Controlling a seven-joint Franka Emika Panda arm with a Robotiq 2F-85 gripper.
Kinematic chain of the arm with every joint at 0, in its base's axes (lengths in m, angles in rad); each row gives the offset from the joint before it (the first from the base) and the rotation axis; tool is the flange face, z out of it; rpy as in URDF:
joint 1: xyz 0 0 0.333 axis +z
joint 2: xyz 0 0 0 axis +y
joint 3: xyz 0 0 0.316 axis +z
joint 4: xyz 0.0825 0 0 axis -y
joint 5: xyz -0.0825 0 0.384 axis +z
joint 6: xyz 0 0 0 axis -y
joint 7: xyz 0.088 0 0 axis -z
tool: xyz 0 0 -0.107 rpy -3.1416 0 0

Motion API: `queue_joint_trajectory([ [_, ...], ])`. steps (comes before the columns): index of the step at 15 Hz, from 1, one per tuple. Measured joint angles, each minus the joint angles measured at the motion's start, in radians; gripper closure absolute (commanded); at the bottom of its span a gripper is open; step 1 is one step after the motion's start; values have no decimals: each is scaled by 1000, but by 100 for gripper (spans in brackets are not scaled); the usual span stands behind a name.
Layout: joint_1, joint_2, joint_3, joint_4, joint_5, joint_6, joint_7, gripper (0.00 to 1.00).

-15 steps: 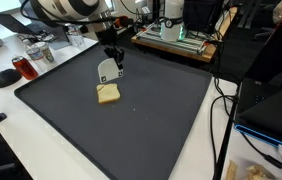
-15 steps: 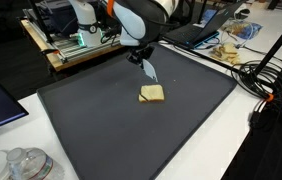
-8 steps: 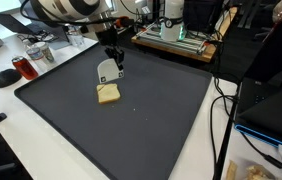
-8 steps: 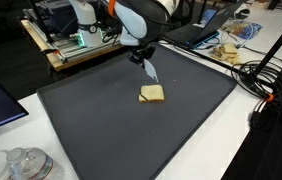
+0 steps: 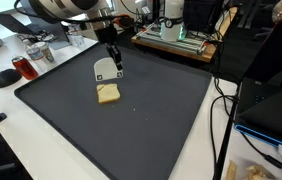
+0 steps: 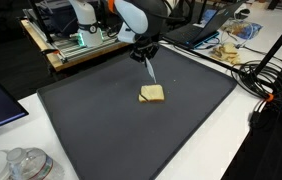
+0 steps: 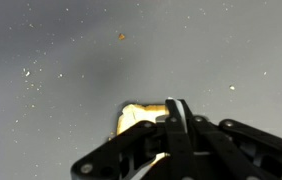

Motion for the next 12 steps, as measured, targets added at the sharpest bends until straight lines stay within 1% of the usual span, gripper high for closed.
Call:
queue_joint_trajectory([
  [3, -7, -33, 1, -11, 0, -45, 88, 99],
  [5, -14, -76, 2, -48, 0, -72, 136, 99],
  [8, -45, -159, 19, -145, 0, -113, 207, 99],
  [12, -123, -268, 85, -293, 0, -180, 277, 99],
])
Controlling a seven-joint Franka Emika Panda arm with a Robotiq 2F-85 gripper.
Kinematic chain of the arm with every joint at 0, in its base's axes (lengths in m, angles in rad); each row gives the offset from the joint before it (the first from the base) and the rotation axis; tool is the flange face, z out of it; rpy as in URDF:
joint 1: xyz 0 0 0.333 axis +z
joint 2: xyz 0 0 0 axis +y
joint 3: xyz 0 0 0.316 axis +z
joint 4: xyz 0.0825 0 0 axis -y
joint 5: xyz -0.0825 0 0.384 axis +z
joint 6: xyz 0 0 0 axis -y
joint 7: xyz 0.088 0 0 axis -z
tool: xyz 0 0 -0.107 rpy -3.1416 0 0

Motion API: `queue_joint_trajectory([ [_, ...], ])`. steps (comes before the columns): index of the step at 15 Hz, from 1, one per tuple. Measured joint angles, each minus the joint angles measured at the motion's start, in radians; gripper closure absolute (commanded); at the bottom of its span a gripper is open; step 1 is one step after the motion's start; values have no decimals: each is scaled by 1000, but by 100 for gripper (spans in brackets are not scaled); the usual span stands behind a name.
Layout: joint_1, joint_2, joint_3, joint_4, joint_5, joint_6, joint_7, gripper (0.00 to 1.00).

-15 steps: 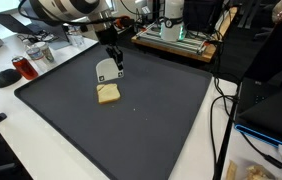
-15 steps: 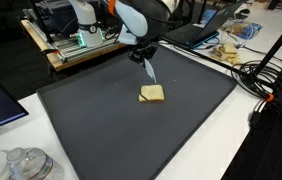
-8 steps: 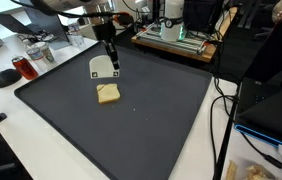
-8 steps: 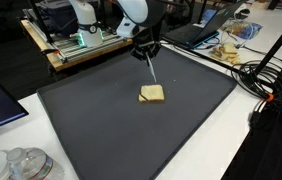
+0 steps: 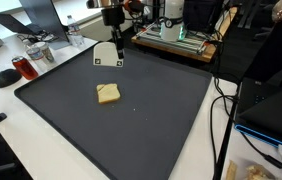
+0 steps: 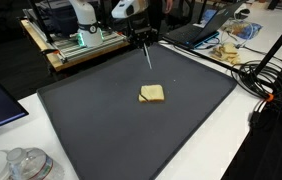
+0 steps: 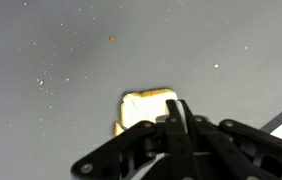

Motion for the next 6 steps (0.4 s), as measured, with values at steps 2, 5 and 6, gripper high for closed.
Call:
queue_joint_trajectory([
  [2, -45, -47, 42, -68, 0, -35, 20, 99],
  [5, -112, -101, 110, -159, 0, -82, 27, 99],
  [6, -136, -111, 136, -186, 0, -95, 27, 99],
])
